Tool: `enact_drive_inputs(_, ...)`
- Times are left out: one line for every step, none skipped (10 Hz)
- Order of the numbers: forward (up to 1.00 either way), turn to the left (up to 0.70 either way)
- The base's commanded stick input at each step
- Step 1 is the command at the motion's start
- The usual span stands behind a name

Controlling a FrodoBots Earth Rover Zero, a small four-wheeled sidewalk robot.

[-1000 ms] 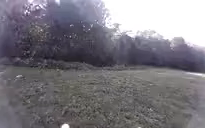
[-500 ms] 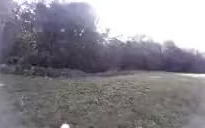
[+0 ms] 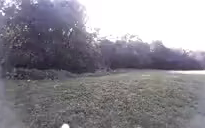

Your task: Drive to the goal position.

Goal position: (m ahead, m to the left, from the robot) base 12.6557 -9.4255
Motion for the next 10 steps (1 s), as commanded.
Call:
enact_drive_inputs(0.7, -0.35)
enact_drive_inputs(0.7, -0.35)
enact_drive_inputs(0.7, -0.35)
enact_drive_inputs(0.7, -0.35)
enact_drive_inputs(0.7, -0.35)
enact_drive_inputs(0.7, -0.35)
enact_drive_inputs(0.7, -0.35)
enact_drive_inputs(0.7, -0.35)
enact_drive_inputs(0.7, -0.35)
enact_drive_inputs(0.7, -0.35)
